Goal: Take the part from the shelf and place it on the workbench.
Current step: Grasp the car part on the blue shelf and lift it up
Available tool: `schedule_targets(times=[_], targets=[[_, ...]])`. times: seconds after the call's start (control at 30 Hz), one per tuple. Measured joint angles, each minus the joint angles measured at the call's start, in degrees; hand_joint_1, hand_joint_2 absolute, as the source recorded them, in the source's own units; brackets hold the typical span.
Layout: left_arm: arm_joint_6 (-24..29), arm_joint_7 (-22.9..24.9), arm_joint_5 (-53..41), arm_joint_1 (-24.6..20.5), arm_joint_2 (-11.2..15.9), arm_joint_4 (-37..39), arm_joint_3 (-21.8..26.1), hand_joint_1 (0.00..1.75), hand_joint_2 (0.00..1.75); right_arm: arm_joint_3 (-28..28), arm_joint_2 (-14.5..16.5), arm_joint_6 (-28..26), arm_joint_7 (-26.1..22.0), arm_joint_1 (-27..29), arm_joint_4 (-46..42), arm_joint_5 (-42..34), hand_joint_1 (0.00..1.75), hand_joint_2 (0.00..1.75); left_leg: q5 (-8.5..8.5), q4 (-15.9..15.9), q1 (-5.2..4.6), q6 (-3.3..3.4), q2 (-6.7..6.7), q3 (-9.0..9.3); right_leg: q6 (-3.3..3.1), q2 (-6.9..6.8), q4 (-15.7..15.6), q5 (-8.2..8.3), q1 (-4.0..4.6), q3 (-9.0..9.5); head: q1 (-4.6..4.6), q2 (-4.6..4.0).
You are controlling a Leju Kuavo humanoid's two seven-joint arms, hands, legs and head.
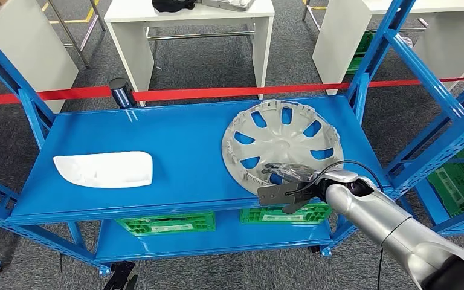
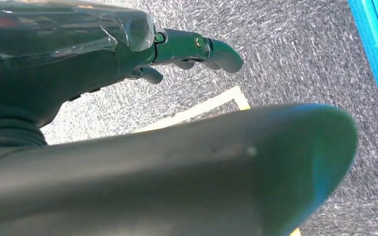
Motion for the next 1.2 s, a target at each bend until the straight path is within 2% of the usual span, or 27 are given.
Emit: schedule_targets(times=[0.07, 0.13, 0.17, 0.2, 0.23, 0.27, 0.3, 0.33, 0.37, 0.4, 0.43, 0.5, 0.57, 0.6, 0.67, 0.7, 0.73, 0.77, 0.83, 0.9, 0.97, 1.03, 1.07, 1.1, 1.17, 1.2], targets=[[-0.01, -0.01, -0.1, -0.09, -0.04, -0.09, 0.05, 0.0, 0.0, 0.03, -0.22, -0.09, 0.14, 0.03, 0.23, 0.05, 0.0, 1.75, 0.71, -0.99, 0.17, 0.75, 0.11, 0.56, 0.05, -0.02, 2.63, -1.46, 0.06, -1.4, 0.12, 0.0], [-0.05, -0.02, -0.24, -0.13, -0.12, -0.17, 0.09, 0.0, 0.0, 0.08, -0.43, -0.27, 0.33, 0.26, 0.58, 0.26, 0.0, 1.75, 0.98, -1.3, 0.15, 1.09, 0.16, 0.56, -0.42, -0.05, 9.65, -4.52, 0.12, -4.82, 0.23, 0.0], [-0.08, -0.02, -0.3, -0.11, -0.13, -0.18, 0.11, 0.0, 0.0, 0.08, -0.48, -0.39, 0.42, 0.44, 0.78, 0.4, 0.0, 1.75, 0.98, -1.28, 0.07, 1.13, 0.16, 0.51, -0.45, -0.05, 13.26, -5.74, 0.12, -6.56, 0.25, 0.0], [-0.1, -0.02, -0.36, -0.08, -0.15, -0.18, 0.12, 0.0, 0.0, 0.09, -0.52, -0.51, 0.48, 0.58, 0.99, 0.54, 0.0, 1.75, 0.97, -1.26, 0.0, 1.14, 0.16, 0.49, -0.3, -0.05, 15.43, -6.27, 0.12, -7.6, 0.26, 0.0], [-0.13, -0.02, -0.43, -0.07, -0.16, -0.19, 0.13, 0.0, 0.0, 0.08, -0.55, -0.62, 0.5, 0.66, 1.17, 0.66, 0.0, 1.75, 0.95, -1.22, -0.03, 1.14, 0.16, 0.49, 0.04, -0.06, 15.4, -5.92, 0.12, -7.56, 0.27, 0.0], [-0.15, -0.02, -0.49, -0.07, -0.19, -0.2, 0.15, 0.0, 0.0, 0.07, -0.56, -0.73, 0.51, 0.66, 1.32, 0.79, 0.0, 1.75, 0.92, -1.15, -0.04, 1.1, 0.15, 0.52, 0.49, -0.07, 12.98, -4.77, 0.11, -6.33, 0.27, 0.0], [-0.16, -0.02, -0.56, -0.08, -0.23, -0.22, 0.17, 0.0, 0.0, 0.03, -0.56, -0.84, 0.52, 0.62, 1.45, 0.9, 0.17, 1.75, 0.86, -1.02, -0.03, 1.01, 0.13, 0.53, 0.87, -0.11, 8.8, -3.22, 0.09, -4.18, 0.28, 0.0], [-0.17, -0.02, -0.63, -0.1, -0.26, -0.26, 0.21, 0.0, 0.0, -0.01, -0.55, -0.98, 0.52, 0.56, 1.56, 0.97, 0.55, 1.75, 0.73, -0.82, -0.13, 0.82, 0.09, 0.49, 0.94, -0.15, 4.69, -1.85, 0.14, -2.02, 0.28, 0.0], [-0.17, -0.03, -0.69, -0.1, -0.29, -0.3, 0.25, 0.0, 0.0, -0.07, -0.54, -1.15, 0.52, 0.49, 1.67, 1.03, 0.96, 1.75, 0.58, -0.61, -0.24, 0.6, 0.05, 0.44, 0.72, -0.18, 1.56, -0.86, 0.19, -0.37, 0.27, 0.0], [-0.18, -0.07, -0.78, -0.1, -0.3, -0.33, 0.31, 0.0, 0.0, -0.14, -0.51, -1.32, 0.49, 0.46, 1.8, 1.03, 1.39, 1.75, 0.48, -0.45, -0.35, 0.37, 0.01, 0.39, 0.35, -0.21, -0.21, -0.34, 0.27, 0.58, 0.25, 0.0], [-0.2, -0.11, -0.87, -0.11, -0.31, -0.35, 0.4, 0.0, 0.0, -0.24, -0.49, -1.52, 0.45, 0.43, 1.97, 1.04, 1.65, 1.75, 0.44, -0.38, -0.41, 0.14, -0.02, 0.35, -0.12, -0.22, -0.58, -0.23, 0.4, 0.8, 0.23, 0.0], [-0.27, -0.23, -1.07, -0.09, -0.33, -0.37, 0.57, 0.0, 0.0, -0.57, -0.45, -1.92, 0.35, 0.34, 2.27, 1.01, 1.71, 1.75, 0.34, -0.22, -0.27, -0.33, -0.05, 0.21, -0.72, -0.23, -0.74, -0.01, 0.27, 0.9, 0.25, 0.0], [-0.3, -0.4, -1.19, -0.08, -0.32, -0.38, 0.76, 0.0, 0.0, -1.04, -0.41, -2.36, 0.25, 0.32, 2.38, 1.0, 1.7, 1.75, -1.37, 2.31, -0.03, -1.04, -0.03, -0.97, -1.18, -0.27, -0.88, 0.16, -0.07, 1.06, 0.16, 0.0], [-0.26, -0.49, -1.21, -0.07, -0.28, -0.38, 0.89, 0.0, 0.0, -1.3, -0.38, -2.55, 0.2, 0.4, 2.38, 0.98, 1.7, 1.75, -3.04, 5.26, 0.14, -1.41, 0.0, -2.33, -1.31, -0.27, -0.9, 0.19, -0.16, 1.08, 0.09, 0.0], [-0.23, -0.66, -1.22, -0.05, -0.22, -0.38, 1.21, 0.0, 0.0, -1.84, -0.33, -2.8, 0.12, 0.7, 2.37, 0.86, 1.72, 1.75, -6.63, 13.09, 0.49, -1.93, 0.03, -5.92, -1.47, -0.28, -0.89, 0.22, -0.17, 0.99, 0.02, 0.0], [-0.27, -0.74, -1.23, -0.02, -0.22, -0.38, 1.37, 0.0, 0.0, -2.13, -0.28, -2.84, 0.09, 0.84, 2.37, 0.72, 1.73, 1.75, -7.41, 15.78, 0.64, -2.07, 0.04, -7.19, -1.46, -0.29, -0.88, 0.22, -0.17, 0.97, 0.02, 0.0], [-0.33, -0.82, -1.23, 0.0, -0.21, -0.38, 1.52, 0.0, 0.0, -2.44, -0.25, -2.85, 0.07, 0.98, 2.37, 0.58, 1.73, 1.75, -7.09, 16.39, 0.77, -2.15, 0.06, -7.47, -1.46, -0.29, -0.87, 0.22, -0.19, 0.98, 0.02, 0.0], [-0.4, -0.92, -1.24, 0.0, -0.18, -0.38, 1.66, 0.0, 0.0, -2.76, -0.21, -2.86, 0.06, 1.07, 2.37, 0.45, 1.73, 1.75, -5.8, 14.74, 0.89, -2.15, 0.08, -6.62, -1.44, -0.28, -0.87, 0.22, -0.21, 1.03, 0.02, 0.0], [-0.49, -1.11, -1.27, -0.05, -0.06, -0.38, 1.91, 0.0, 0.0, -3.39, -0.18, -2.86, 0.1, 1.12, 2.37, 0.34, 1.73, 1.75, -2.17, 6.62, 1.0, -2.01, 0.11, -2.4, -1.33, -0.25, -0.86, 0.25, -0.2, 1.11, 0.03, 0.0], [-0.52, -1.4, -1.31, -0.14, 0.03, -0.4, 2.22, 0.0, 0.0, -4.07, -0.21, -2.87, 0.22, 1.14, 2.36, 0.3, 1.73, 1.75, -0.55, 0.79, 0.81, -1.62, 0.09, 0.66, -0.9, -0.23, -0.84, 0.37, 0.04, 0.92, 0.07, 0.0], [-0.43, -1.69, -1.43, -0.11, 0.04, -0.43, 2.5, 0.0, 0.0, -4.78, -0.32, -2.88, 0.43, 1.33, 2.33, 0.16, 1.74, 1.75, -0.54, -0.07, 0.47, -1.07, 0.05, 0.99, -0.21, -0.23, -0.97, 0.61, 0.11, 0.68, 0.1, 0.0], [-0.29, -1.92, -1.68, -0.04, 0.02, -0.5, 2.76, 0.0, 0.0, -5.49, -0.51, -2.93, 0.56, 1.68, 2.2, -0.05, 1.74, 1.75, -0.1, -0.56, 0.53, -0.22, 0.08, 1.1, 0.32, -0.24, -0.67, 0.42, -0.07, 0.3, 0.14, 0.0], [-0.25, -2.01, -1.8, -0.07, -0.02, -0.57, 2.89, 0.0, 0.0, -5.81, -0.63, -2.98, 0.55, 1.82, 2.13, -0.15, 1.74, 1.75, 0.16, -0.87, 0.58, 0.22, 0.1, 1.17, 0.36, -0.24, 0.59, -0.3, -0.11, -0.4, 0.19, 0.0], [-0.21, -2.07, -1.88, -0.11, -0.05, -0.64, 3.0, 0.0, 0.0, -6.09, -0.75, -3.07, 0.55, 1.99, 2.08, -0.18, 1.74, 1.75, 0.38, -1.14, 0.64, 0.58, 0.13, 1.23, 0.18, -0.25, 3.2, -1.56, -0.12, -1.71, 0.25, 0.0], [-0.15, -2.13, -1.94, -0.11, -0.11, -0.75, 3.22, 0.0, 0.0, -6.54, -0.98, -3.33, 0.55, 2.54, 2.07, -0.12, 1.74, 1.75, 0.48, -1.18, 0.45, 0.91, 0.12, 1.08, -0.23, -0.25, 11.25, -4.73, -0.11, -5.58, 0.32, 0.0], [-0.13, -2.13, -1.96, -0.07, -0.13, -0.76, 3.32, 0.0, 0.0, -6.76, -1.06, -3.43, 0.56, 2.89, 2.07, -0.03, 1.74, 1.75, 0.47, -1.17, 0.36, 0.97, 0.1, 1.03, -0.23, -0.25, 14.81, -5.8, -0.11, -7.32, 0.33, 0.0]])
